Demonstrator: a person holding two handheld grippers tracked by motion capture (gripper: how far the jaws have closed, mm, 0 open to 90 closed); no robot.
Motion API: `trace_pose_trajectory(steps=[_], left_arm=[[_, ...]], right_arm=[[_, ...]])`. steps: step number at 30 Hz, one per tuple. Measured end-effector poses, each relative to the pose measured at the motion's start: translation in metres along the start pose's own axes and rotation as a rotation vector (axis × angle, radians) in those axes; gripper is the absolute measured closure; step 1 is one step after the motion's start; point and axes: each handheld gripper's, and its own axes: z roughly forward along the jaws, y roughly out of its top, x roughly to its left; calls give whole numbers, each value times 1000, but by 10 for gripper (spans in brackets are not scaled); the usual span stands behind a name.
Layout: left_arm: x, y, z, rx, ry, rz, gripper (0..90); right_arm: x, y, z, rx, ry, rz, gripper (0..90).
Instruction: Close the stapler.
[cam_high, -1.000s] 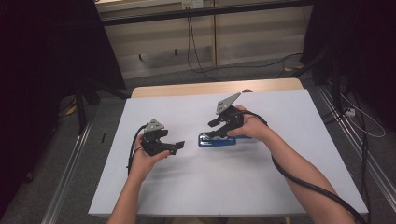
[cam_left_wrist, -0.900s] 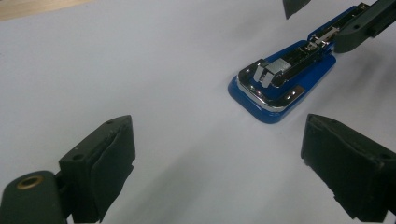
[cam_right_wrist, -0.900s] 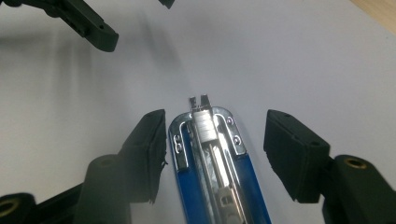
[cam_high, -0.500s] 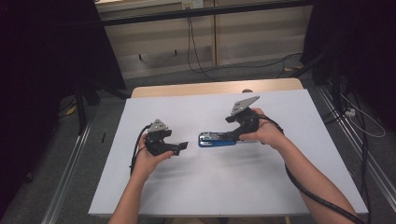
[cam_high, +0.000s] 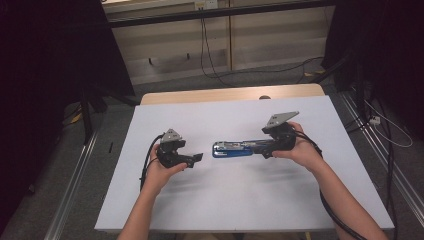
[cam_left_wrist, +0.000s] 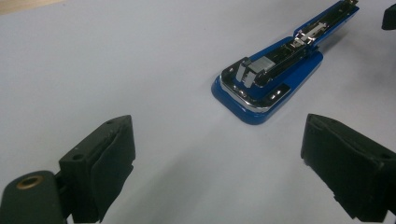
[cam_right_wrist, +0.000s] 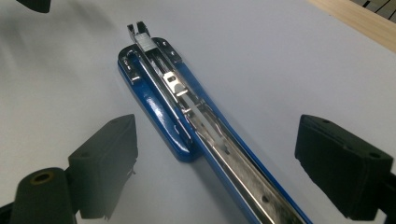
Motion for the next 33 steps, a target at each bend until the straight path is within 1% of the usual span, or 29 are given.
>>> trace_pose_trajectory(steps=[3, 4, 7, 9, 10, 12, 14, 16, 18, 20, 21, 23, 24, 25, 27, 28, 29, 30, 32, 33], left_arm=[[-1, 0, 1, 0, -7, -2, 101], [-2, 0, 2, 6, -7, 0, 101], [-3, 1, 3, -5, -10, -4, 101], [-3, 1, 2, -3, -5, 10, 101], [-3, 1, 3, -2, -7, 6, 101], [-3, 0, 3, 3, -7, 4, 101], [-3, 0, 3, 6, -9, 3, 101], [-4, 1, 3, 1, -9, 2, 102], [-4, 1, 3, -4, -6, 10, 109], [-5, 1, 4, -8, -8, 2, 123], [-5, 1, 4, -8, -13, 4, 133], [-7, 1, 6, -12, -19, -3, 176], [-7, 2, 7, -15, -22, -7, 197], [-8, 2, 8, -20, -26, -13, 221], [-9, 2, 10, -24, -34, -25, 295], [-9, 2, 11, -27, -45, -30, 353], [-10, 3, 12, -34, -53, -30, 435], [-11, 3, 14, -35, -56, -34, 500], [-13, 3, 17, -39, -68, -27, 618], [-14, 3, 18, -38, -74, -23, 669]], right_arm=[[-1, -9, -9, -13, -25, 16, 133], [-2, -12, -12, -11, -30, 28, 133], [-3, -18, -21, -12, -66, 37, 133], [-4, -23, -26, -5, -86, 43, 133], [-4, -25, -29, -2, -95, 40, 133], [-5, -31, -32, -12, -96, 65, 133], [-7, -36, -35, -8, -110, 72, 133], [-8, -40, -39, -16, -115, 88, 133], [-9, -44, -42, -22, -130, 99, 134], [-10, -47, -45, -21, -144, 101, 154], [-11, -49, -47, -25, -150, 106, 182], [-11, -53, -49, -32, -162, 127, 271], [-12, -54, -51, -28, -166, 132, 274], [-12, -56, -52, -32, -173, 130, 296], [-12, -57, -54, -37, -179, 135, 402], [-12, -58, -54, -31, -187, 138, 449], [-13, -59, -55, -25, -205, 146, 498], [-13, -59, -55, -21, -213, 146, 549], [-13, -61, -53, -22, -217, 142, 633], [-13, -62, -53, -16, -215, 144, 705]])
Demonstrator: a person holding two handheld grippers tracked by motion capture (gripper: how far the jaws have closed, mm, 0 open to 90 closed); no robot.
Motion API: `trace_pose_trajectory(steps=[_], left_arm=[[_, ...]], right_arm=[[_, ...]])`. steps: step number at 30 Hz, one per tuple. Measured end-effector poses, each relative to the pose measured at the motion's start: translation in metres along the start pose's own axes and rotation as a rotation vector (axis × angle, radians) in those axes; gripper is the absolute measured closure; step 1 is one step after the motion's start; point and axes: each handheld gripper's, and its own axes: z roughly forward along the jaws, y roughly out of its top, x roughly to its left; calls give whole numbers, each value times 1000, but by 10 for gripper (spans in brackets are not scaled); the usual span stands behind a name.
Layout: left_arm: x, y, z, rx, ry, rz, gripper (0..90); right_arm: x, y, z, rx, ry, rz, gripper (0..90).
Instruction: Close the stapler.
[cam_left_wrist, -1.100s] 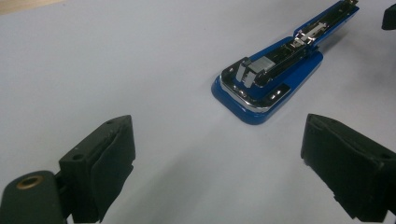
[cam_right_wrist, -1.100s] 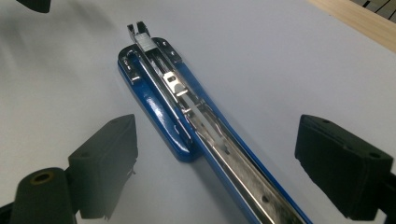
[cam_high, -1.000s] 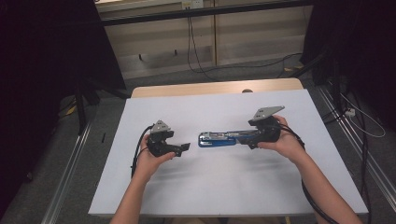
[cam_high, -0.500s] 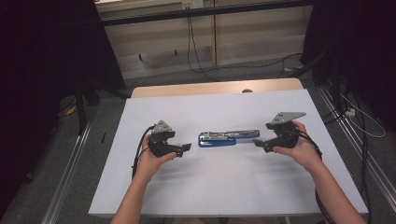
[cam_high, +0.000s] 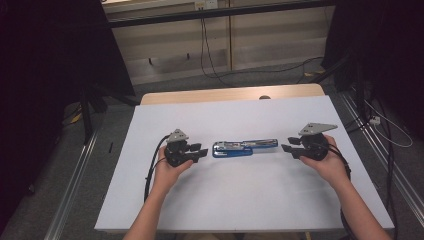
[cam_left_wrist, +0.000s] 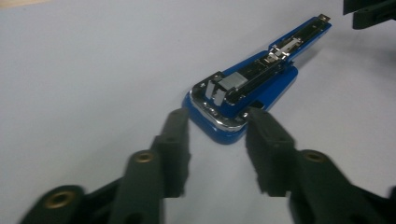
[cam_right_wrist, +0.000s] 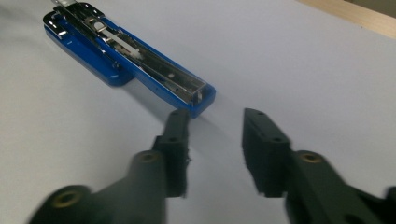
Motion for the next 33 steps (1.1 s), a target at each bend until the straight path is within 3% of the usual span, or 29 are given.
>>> trace_pose_trajectory(steps=[4, 9, 12, 17, 25, 33], left_arm=[[-4, -1, 6, 21, -25, 11, 816], [-6, -2, 14, 5, -35, 5, 900], [-8, 0, 20, -6, -37, 6, 900], [-15, 3, 31, -3, -38, 44, 900], [-15, 1, 40, 4, -26, 78, 900], [-12, -1, 44, 7, -21, 71, 900]], right_arm=[[0, -2, 2, 8, 3, 13, 836], [0, -3, 7, 19, 4, 15, 900], [0, -2, 10, 27, 2, 10, 900], [0, -2, 18, 44, 4, 18, 900], [-4, -2, 22, 48, 6, 28, 900], [-3, -2, 24, 54, 21, 27, 900]])
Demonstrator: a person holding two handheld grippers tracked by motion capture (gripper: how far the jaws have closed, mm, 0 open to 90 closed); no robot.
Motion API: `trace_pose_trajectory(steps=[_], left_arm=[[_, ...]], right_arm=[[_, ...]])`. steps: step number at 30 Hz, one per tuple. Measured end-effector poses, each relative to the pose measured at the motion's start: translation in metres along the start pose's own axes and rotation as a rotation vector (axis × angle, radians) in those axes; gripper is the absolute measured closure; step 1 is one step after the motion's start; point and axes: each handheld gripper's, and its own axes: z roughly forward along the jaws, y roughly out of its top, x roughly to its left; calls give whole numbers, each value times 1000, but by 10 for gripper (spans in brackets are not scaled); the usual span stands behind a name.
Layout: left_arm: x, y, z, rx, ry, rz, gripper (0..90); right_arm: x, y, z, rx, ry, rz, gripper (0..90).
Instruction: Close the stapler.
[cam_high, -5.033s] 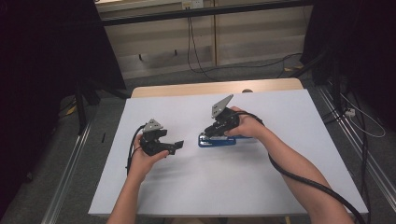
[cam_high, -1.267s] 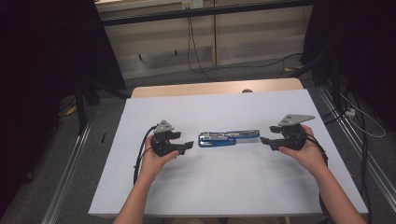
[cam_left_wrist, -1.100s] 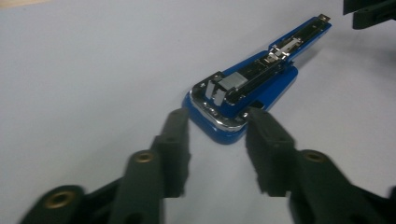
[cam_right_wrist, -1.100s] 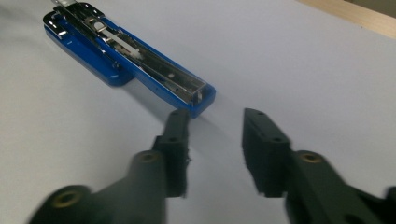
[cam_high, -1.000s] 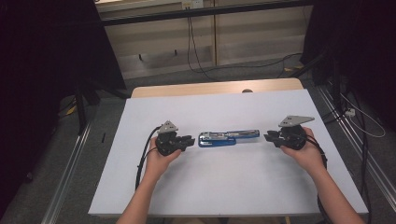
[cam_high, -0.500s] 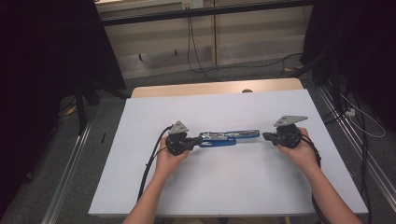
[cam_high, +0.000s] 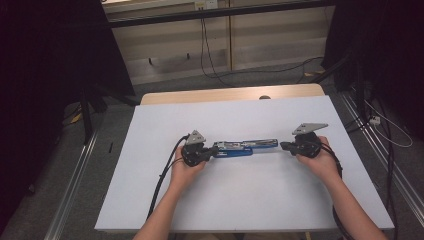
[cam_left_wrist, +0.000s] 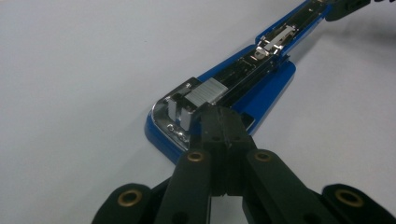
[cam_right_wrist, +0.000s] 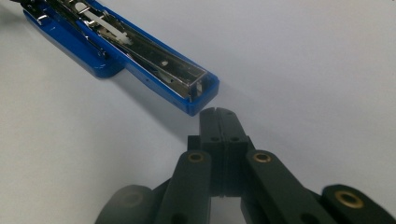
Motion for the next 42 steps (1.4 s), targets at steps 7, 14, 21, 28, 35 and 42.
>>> trace_pose_trajectory(steps=[7, 14, 21, 28, 35, 42], left_arm=[[-1, 0, 1, -2, 6, 17, 900], [-3, -1, 1, -6, 8, 27, 900], [-3, -1, 1, -7, 7, 27, 900], [-3, -2, 1, -9, 5, 25, 900], [-3, -2, 1, -7, -13, 9, 900], [-3, -3, 0, -9, -19, 3, 900]], right_arm=[[1, 2, 3, 4, 13, 2, 900], [2, 0, 5, 35, 21, -5, 900], [6, 2, 7, 42, 49, -23, 900], [13, 12, 6, -22, 68, -29, 900], [19, 16, 10, -31, 84, -41, 900], [19, 13, 10, -24, 88, -39, 900]])
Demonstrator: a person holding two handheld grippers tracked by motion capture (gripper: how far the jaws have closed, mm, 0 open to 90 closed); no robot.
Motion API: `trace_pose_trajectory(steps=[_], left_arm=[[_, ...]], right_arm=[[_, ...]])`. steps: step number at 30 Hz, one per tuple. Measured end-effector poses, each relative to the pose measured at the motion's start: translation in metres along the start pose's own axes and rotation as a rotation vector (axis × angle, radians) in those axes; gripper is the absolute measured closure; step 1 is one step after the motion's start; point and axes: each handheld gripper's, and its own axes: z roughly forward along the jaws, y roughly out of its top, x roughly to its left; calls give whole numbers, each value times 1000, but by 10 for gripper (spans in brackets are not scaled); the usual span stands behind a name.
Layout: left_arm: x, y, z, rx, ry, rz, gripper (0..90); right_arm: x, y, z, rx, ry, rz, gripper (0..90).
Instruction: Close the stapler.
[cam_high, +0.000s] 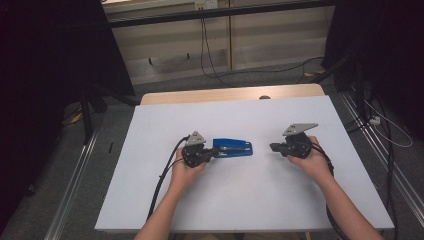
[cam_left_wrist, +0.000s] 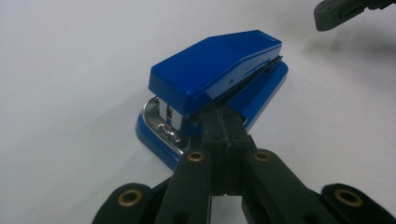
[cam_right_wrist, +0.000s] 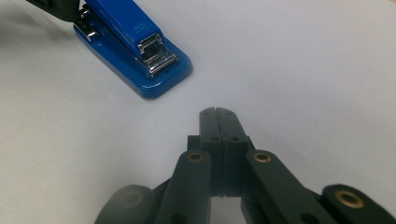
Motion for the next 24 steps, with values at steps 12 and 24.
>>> trace_pose_trajectory(steps=[12, 24], left_arm=[[-2, -1, 0, 22, -56, -17, 895], [-5, 3, -36, -46, -49, -61, 533]], right_arm=[[3, -8, -8, -41, 33, 57, 794], [16, -15, -24, -80, 30, 70, 558]])
